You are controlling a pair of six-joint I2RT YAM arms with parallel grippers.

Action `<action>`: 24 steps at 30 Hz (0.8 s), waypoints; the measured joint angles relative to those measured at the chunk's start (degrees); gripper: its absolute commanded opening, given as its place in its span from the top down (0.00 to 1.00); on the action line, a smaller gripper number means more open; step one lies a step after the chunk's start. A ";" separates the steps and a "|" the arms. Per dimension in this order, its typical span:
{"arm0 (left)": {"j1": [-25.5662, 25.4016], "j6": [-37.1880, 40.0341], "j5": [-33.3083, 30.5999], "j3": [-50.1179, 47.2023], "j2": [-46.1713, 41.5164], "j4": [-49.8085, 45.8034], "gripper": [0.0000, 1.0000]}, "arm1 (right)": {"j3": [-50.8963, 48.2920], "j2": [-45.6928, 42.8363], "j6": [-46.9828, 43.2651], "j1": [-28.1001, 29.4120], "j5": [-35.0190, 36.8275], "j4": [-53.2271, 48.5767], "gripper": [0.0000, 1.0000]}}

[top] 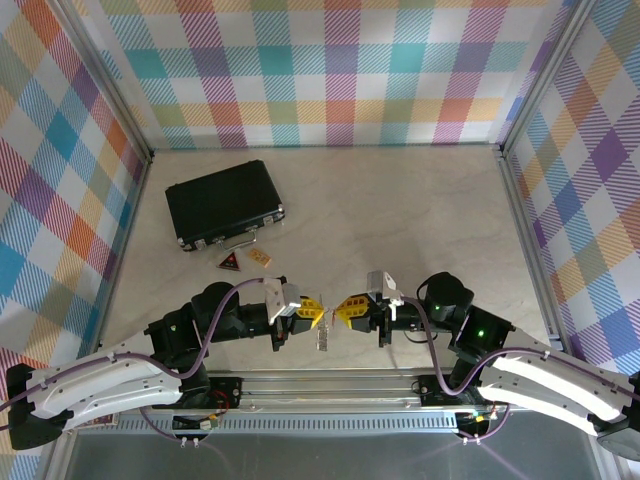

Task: Put the keys on the keyring

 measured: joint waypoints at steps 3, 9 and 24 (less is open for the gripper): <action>0.00 0.00 0.00 0.00 0.02 0.00 1.00 | -0.02 0.02 0.00 0.00 0.04 0.00 1.00; 0.00 0.00 0.02 0.00 0.02 0.00 1.00 | -0.31 0.15 -0.44 0.00 1.01 0.02 1.00; 0.00 -0.02 0.02 0.00 0.02 0.00 1.00 | -0.55 0.15 -1.07 0.00 1.40 0.26 1.00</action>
